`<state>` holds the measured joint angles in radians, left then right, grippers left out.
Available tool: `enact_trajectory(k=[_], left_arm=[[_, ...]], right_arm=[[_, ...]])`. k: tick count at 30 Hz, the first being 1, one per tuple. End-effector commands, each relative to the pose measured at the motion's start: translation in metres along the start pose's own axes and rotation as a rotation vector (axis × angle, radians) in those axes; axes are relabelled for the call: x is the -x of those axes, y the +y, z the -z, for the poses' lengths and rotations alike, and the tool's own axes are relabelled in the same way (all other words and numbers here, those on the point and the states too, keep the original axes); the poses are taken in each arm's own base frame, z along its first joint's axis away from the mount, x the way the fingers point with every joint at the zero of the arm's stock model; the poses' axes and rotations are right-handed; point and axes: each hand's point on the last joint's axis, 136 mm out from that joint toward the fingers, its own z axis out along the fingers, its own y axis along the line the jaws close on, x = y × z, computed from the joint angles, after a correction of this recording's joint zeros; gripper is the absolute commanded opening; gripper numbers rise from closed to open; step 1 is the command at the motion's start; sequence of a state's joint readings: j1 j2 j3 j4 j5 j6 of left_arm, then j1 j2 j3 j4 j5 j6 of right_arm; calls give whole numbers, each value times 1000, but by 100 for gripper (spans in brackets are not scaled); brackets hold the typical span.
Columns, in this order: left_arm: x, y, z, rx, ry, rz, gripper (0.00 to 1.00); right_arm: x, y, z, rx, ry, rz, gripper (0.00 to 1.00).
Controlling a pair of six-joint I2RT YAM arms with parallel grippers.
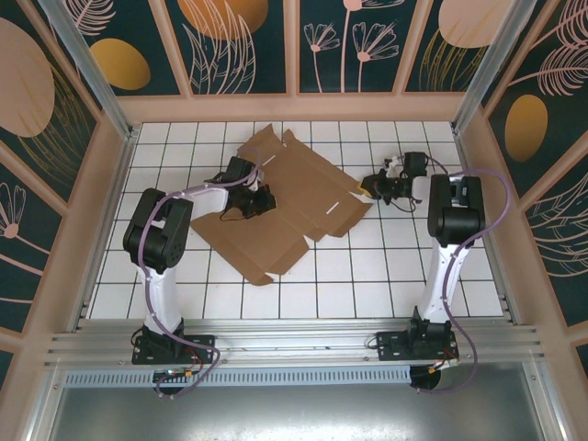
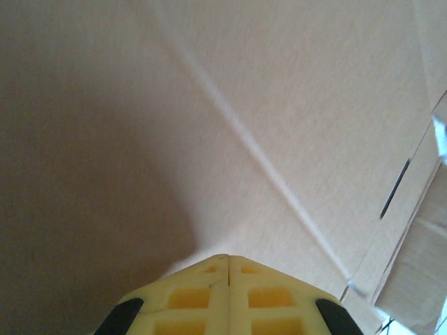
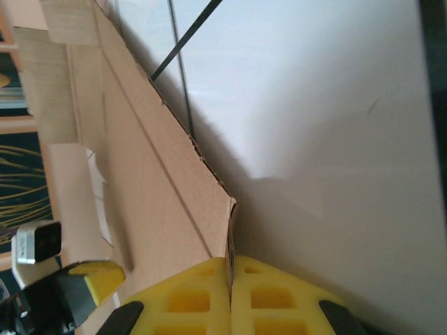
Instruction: Fold the paper box
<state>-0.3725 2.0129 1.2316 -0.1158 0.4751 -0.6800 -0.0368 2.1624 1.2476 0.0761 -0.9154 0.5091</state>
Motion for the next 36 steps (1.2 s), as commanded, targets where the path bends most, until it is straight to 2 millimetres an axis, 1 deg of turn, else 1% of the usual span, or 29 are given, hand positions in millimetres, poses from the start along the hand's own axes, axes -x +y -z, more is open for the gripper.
enact_trajectory(k=[1,4,6,9,10,11,13,15,17,18,21,22,27,31,33,36], left_arm=[[23,-33,17,-99,-35,6,8],[41,-61,23,-173,-43,24,19],[56,-78,28,-201,-54,40,33],[77,-94,36,-198,-81,77,51],[81,-98,37,-196,-84,86,62],[85,-105,42,-201,-90,92,68],[89,-114,46,-212,-91,114,72],[91,-123,48,-224,-92,135,83],[92,-127,44,-214,-87,155,89],[92,-125,40,-191,-77,168,91],[97,-118,27,-100,-51,196,92],[100,-120,26,-85,-53,198,92],[118,-137,31,-117,-97,181,93],[128,-134,29,-93,-137,154,90],[133,-137,32,-92,-158,133,89],[139,-149,43,-120,-192,101,88]], right_arm=[[9,50,20,132,-74,146,6],[6,67,30,184,-135,230,7],[0,81,39,239,-181,322,6],[-9,103,58,270,-303,501,5],[-11,107,61,264,-328,540,5],[-11,108,62,239,-344,567,5],[-11,110,59,179,-350,631,5],[-15,115,55,125,-363,714,5],[-15,121,53,78,-381,779,5],[-15,123,53,62,-391,799,5],[-13,132,56,19,-426,866,5],[-13,136,57,7,-438,893,5],[-16,146,56,-46,-459,984,6],[-20,154,54,-106,-480,1066,6],[-22,160,54,-133,-495,1103,7],[-25,168,56,-169,-514,1155,8]])
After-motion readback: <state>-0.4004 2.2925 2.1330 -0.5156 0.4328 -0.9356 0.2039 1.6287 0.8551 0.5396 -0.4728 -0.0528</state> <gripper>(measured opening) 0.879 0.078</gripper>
